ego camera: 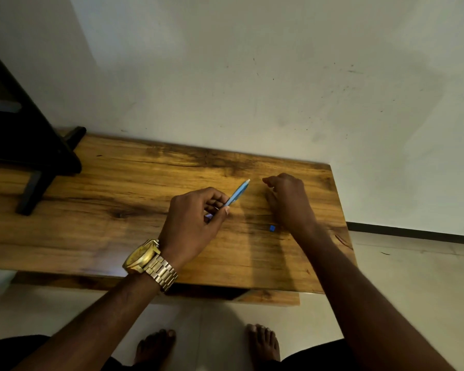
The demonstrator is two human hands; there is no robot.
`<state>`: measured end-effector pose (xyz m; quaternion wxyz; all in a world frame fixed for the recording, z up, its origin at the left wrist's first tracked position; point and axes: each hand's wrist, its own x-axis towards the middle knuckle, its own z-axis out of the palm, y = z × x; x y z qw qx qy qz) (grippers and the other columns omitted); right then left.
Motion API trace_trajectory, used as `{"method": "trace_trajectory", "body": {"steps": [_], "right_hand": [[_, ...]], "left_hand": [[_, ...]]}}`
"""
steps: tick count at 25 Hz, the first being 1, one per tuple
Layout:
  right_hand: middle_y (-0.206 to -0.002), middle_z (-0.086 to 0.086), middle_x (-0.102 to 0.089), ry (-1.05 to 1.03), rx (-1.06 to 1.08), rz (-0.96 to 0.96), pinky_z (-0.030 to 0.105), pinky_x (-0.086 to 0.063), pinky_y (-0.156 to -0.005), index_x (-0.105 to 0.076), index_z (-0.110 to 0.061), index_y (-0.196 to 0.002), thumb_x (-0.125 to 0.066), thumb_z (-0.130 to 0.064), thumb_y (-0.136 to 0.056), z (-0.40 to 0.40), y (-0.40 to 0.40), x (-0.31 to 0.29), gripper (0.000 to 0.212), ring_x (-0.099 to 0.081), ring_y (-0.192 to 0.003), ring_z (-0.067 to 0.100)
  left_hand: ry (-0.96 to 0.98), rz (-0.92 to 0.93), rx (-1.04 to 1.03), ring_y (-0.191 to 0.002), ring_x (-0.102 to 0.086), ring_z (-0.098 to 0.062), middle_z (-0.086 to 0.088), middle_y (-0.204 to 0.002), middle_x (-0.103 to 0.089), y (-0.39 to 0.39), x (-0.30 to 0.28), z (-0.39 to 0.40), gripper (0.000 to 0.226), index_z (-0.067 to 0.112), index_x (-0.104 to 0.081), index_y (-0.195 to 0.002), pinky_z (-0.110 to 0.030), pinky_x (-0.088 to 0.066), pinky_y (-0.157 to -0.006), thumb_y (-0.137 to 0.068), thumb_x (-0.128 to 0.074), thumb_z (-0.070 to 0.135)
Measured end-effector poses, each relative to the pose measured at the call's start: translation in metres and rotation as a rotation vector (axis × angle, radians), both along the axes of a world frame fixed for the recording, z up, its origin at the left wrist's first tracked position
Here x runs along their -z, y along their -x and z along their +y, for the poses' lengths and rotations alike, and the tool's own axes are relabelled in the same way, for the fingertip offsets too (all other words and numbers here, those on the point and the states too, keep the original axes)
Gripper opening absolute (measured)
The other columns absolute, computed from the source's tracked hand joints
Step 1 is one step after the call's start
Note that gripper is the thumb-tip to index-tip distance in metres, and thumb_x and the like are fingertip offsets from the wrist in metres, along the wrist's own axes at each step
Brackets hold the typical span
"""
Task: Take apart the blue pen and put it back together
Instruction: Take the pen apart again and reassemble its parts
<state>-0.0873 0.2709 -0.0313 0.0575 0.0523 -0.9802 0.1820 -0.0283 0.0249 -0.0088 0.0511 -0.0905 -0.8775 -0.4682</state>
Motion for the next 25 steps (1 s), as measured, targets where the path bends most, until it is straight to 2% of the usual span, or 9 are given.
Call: {"method": "trace_trajectory", "body": {"steps": [4, 7, 9, 11, 12, 14, 17, 20, 25], "right_hand": [[-0.119, 0.014, -0.073, -0.045, 0.003, 0.004, 0.031, -0.051, -0.087, -0.08, -0.008, -0.123, -0.07, -0.006, -0.102, 0.001, 0.004, 0.011, 0.023, -0.068, -0.107, 0.028], [-0.111, 0.007, -0.076, 0.023, 0.032, -0.011, 0.032, -0.058, -0.086, -0.079, -0.012, -0.117, -0.073, -0.01, -0.101, -0.001, -0.001, 0.002, 0.018, -0.071, -0.1, 0.021], [-0.099, -0.002, -0.081, 0.347, 0.118, 0.002, 0.032, -0.065, -0.084, -0.077, -0.017, -0.113, -0.076, -0.016, -0.101, -0.001, -0.006, -0.015, 0.012, -0.077, -0.09, 0.013], [-0.096, 0.001, -0.083, 0.783, 0.102, 0.008, 0.03, -0.066, -0.081, -0.074, -0.013, -0.114, -0.076, -0.018, -0.101, 0.0, -0.018, -0.034, 0.013, -0.081, -0.09, 0.015], [-0.099, 0.004, -0.083, 0.915, 0.05, 0.018, 0.031, -0.066, -0.081, -0.073, -0.01, -0.116, -0.076, -0.017, -0.101, 0.002, -0.026, -0.041, 0.017, -0.082, -0.092, 0.019], [-0.102, 0.011, -0.083, 1.052, -0.046, 0.022, 0.034, -0.065, -0.083, -0.07, -0.006, -0.121, -0.077, -0.014, -0.1, 0.006, -0.042, -0.052, 0.023, -0.082, -0.095, 0.027], [-0.1, 0.015, -0.081, 1.147, -0.103, 0.023, 0.039, -0.064, -0.083, -0.069, -0.005, -0.117, -0.074, -0.006, -0.101, 0.011, -0.052, -0.059, 0.017, -0.08, -0.093, 0.031], [-0.1, 0.014, -0.079, 1.163, -0.076, 0.002, 0.039, -0.062, -0.085, -0.073, -0.002, -0.118, -0.071, -0.003, -0.102, 0.013, -0.051, -0.059, 0.016, -0.077, -0.092, 0.027], [-0.105, 0.01, -0.083, 1.103, -0.007, -0.039, 0.032, -0.062, -0.087, -0.078, -0.004, -0.123, -0.072, -0.005, -0.102, 0.012, -0.05, -0.057, 0.022, -0.08, -0.095, 0.021]], "left_hand": [[0.018, 0.014, -0.005, -0.087, -0.074, 0.006, 0.017, -0.093, -0.079, 0.002, -0.001, -0.002, 0.017, 0.024, -0.082, -0.11, -0.008, -0.058, -0.07, -0.093, -0.086, 0.024], [0.022, 0.025, -0.011, -0.087, -0.073, 0.005, 0.015, -0.096, -0.079, 0.003, -0.003, 0.0, 0.018, 0.023, -0.082, -0.111, -0.011, -0.059, -0.068, -0.094, -0.086, 0.023], [0.022, 0.03, -0.006, -0.088, -0.074, 0.003, 0.014, -0.097, -0.08, 0.003, -0.003, 0.001, 0.018, 0.022, -0.082, -0.112, -0.012, -0.06, -0.067, -0.094, -0.085, 0.023], [0.018, 0.035, -0.011, -0.089, -0.074, 0.004, 0.014, -0.098, -0.081, 0.003, -0.003, 0.0, 0.018, 0.023, -0.082, -0.112, -0.012, -0.06, -0.067, -0.094, -0.085, 0.024], [0.016, 0.041, -0.016, -0.088, -0.074, 0.004, 0.015, -0.098, -0.08, 0.003, -0.003, 0.001, 0.018, 0.023, -0.082, -0.112, -0.01, -0.059, -0.067, -0.094, -0.085, 0.024], [0.016, 0.055, -0.019, -0.089, -0.074, 0.005, 0.015, -0.098, -0.08, 0.004, -0.003, 0.002, 0.018, 0.023, -0.082, -0.112, -0.008, -0.058, -0.068, -0.094, -0.084, 0.024], [-0.001, 0.082, -0.004, -0.089, -0.075, 0.003, 0.015, -0.098, -0.081, 0.004, -0.004, 0.008, 0.018, 0.024, -0.082, -0.112, -0.007, -0.058, -0.068, -0.094, -0.084, 0.022], [-0.014, 0.142, 0.022, -0.09, -0.075, 0.004, 0.015, -0.1, -0.08, 0.003, -0.006, 0.015, 0.018, 0.022, -0.081, -0.112, -0.007, -0.058, -0.07, -0.094, -0.083, 0.021], [-0.014, 0.203, 0.057, -0.092, -0.076, -0.002, 0.012, -0.104, -0.08, 0.0, -0.006, 0.019, 0.02, 0.02, -0.081, -0.115, -0.022, -0.065, -0.073, -0.095, -0.082, 0.02]]}}
